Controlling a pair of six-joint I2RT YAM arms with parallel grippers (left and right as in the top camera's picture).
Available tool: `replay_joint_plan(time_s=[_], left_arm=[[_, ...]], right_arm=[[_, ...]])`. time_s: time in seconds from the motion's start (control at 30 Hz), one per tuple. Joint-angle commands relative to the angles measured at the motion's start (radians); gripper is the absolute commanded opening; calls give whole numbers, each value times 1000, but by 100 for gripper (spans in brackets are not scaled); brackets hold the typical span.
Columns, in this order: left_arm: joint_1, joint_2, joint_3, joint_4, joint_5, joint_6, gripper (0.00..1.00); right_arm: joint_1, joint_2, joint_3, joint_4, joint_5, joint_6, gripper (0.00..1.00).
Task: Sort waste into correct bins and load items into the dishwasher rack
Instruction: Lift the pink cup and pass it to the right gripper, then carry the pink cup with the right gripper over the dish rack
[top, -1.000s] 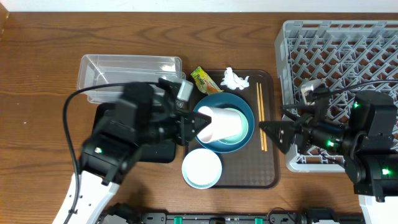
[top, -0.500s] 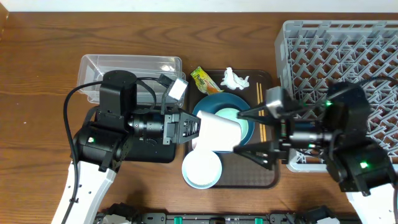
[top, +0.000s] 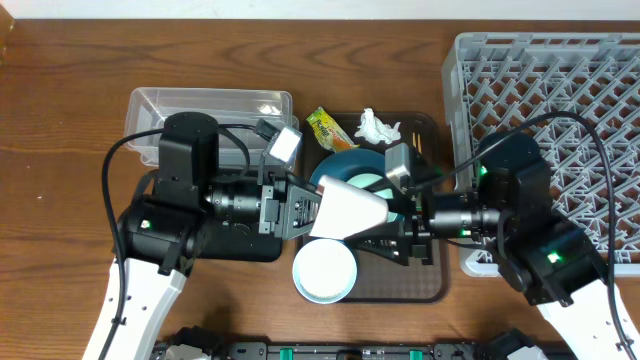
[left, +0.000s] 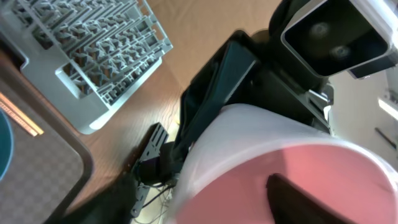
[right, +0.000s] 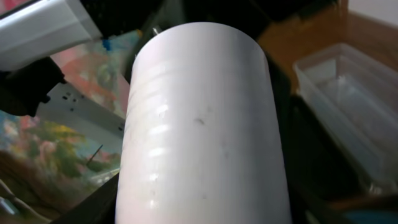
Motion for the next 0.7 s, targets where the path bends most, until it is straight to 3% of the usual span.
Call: replay_joint_plan(time_s=[0.0, 0.27, 0.53, 0.67], left_arm=[[-2, -3, 15, 4, 25, 6, 81], [-2, -3, 15, 4, -61, 11, 88], [-2, -19, 15, -3, -195, 13, 88], [-2, -60, 15, -82, -342, 27, 88]], right_arm=[[-71, -50, 15, -58, 166, 4, 52], [-339, -172, 15, -369, 644, 108, 52], [-555, -126, 15, -613, 928, 223, 50], [-626, -38, 15, -687, 961, 274, 49]])
